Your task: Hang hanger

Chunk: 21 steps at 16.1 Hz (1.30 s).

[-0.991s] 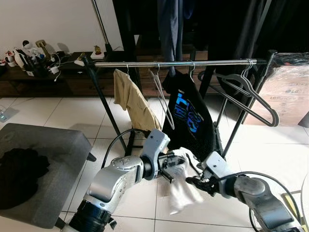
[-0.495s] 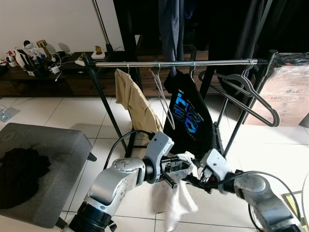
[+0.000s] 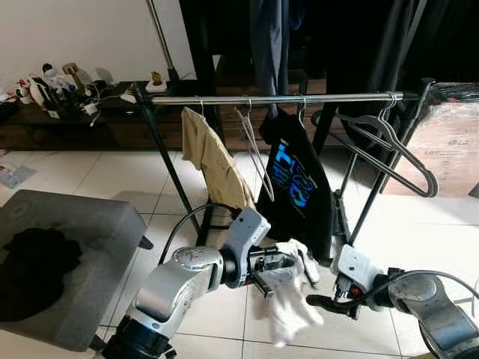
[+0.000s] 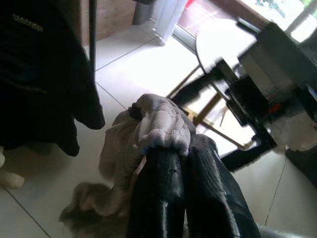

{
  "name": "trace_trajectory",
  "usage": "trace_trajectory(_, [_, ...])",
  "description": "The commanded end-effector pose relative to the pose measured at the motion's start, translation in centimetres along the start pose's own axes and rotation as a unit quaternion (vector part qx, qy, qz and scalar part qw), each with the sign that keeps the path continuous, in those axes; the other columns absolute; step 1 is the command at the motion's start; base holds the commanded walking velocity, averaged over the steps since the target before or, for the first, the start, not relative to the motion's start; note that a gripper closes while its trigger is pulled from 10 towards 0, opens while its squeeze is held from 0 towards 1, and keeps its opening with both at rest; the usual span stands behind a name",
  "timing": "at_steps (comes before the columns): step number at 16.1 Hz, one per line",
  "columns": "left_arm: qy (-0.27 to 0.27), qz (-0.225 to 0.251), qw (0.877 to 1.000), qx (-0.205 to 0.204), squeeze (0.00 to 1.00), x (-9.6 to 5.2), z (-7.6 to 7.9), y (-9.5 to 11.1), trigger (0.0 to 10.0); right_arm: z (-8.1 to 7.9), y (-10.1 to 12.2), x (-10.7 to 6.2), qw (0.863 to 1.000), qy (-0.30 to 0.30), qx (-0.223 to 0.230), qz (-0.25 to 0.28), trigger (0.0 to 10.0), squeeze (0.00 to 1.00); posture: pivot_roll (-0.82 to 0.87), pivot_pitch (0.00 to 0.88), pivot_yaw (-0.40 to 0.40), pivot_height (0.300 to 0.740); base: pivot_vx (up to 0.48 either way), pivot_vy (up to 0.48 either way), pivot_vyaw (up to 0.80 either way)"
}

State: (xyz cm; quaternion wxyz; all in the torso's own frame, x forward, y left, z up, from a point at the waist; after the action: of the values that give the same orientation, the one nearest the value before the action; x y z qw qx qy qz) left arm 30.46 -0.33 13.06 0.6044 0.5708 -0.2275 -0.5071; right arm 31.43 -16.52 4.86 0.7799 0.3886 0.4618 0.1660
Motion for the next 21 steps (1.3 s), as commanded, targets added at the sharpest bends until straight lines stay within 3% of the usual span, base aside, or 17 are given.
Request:
trace_trajectory(1, [-0.017,-0.013,1.0,0.02,0.0,-0.2,0.7,-0.6,10.0,1.3,1.3,-0.4,0.999,-0.023,0.007,0.035,10.0,1.0,-0.11,0.117,0.099,0.74,0.0,0.0,0.0])
trace_trajectory(6, [-0.028,-0.024,0.999,0.031,0.0,-0.2,1.1,-1.2,10.0,0.7,1.8,-0.6,0.999,0.013,0.014,0.05,10.0,1.0,-0.11,0.109,0.101,0.74,0.0,0.0,0.0])
trace_trajectory(10, [-0.034,-0.025,0.998,0.04,0.0,-0.1,1.5,-1.3,10.0,-1.8,1.7,-0.5,0.995,0.084,0.011,0.049,10.0,1.0,-0.11,0.107,0.1,0.74,0.0,0.0,0.0])
trace_trajectory(12, [-0.035,-0.024,0.998,0.041,0.0,0.0,1.6,-1.2,10.0,-2.5,1.7,-0.4,0.993,0.104,0.011,0.047,10.0,0.88,-0.11,0.108,0.099,0.74,0.0,0.0,0.0])
trace_trajectory(13, [-0.039,-0.022,0.998,0.041,0.0,0.1,1.8,-1.2,10.0,-2.5,1.8,0.1,0.994,0.099,0.009,0.046,10.0,0.0,-0.11,0.109,0.098,0.74,0.0,0.0,0.0])
trace_trajectory(16, [-0.042,-0.021,0.998,0.041,0.0,0.3,2.1,-1.2,10.0,-1.1,2.7,1.7,0.997,0.044,0.022,0.059,10.0,0.0,-0.1,0.112,0.096,0.74,0.0,0.0,0.0])
trace_trajectory(19, [-0.038,-0.02,0.998,0.043,0.0,0.3,1.9,-1.1,10.0,-1.2,3.2,2.4,0.997,0.04,0.03,0.066,10.0,0.0,-0.1,0.114,0.097,0.74,0.0,0.0,0.0])
trace_trajectory(20, [-0.036,-0.019,0.998,0.043,0.0,0.3,1.9,-1.1,10.0,-0.9,3.2,2.5,0.997,0.033,0.034,0.068,2.9,0.0,-0.1,0.115,0.097,0.74,0.0,0.0,0.0])
trace_trajectory(21, [-0.034,-0.019,0.998,0.043,0.0,0.3,1.8,-1.1,10.0,-0.7,3.1,2.5,0.997,0.03,0.034,0.067,0.0,0.0,-0.1,0.115,0.096,0.74,0.0,0.0,0.0])
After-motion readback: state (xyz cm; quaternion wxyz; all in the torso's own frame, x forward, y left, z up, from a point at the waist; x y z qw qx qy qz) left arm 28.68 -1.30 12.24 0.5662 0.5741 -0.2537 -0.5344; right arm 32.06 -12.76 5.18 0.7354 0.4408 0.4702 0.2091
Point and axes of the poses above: a point about 5 cm out from each wrist's last joint towards the gripper, its own x axis pointing out of the wrist towards the gripper, its own y axis along the axis of the wrist's last joint, z = x × y, the point moved 6 cm from there along x, pointing out of the wrist towards the gripper, and after that the axes turned 6 degrees about -x, right-handed, at the moved point
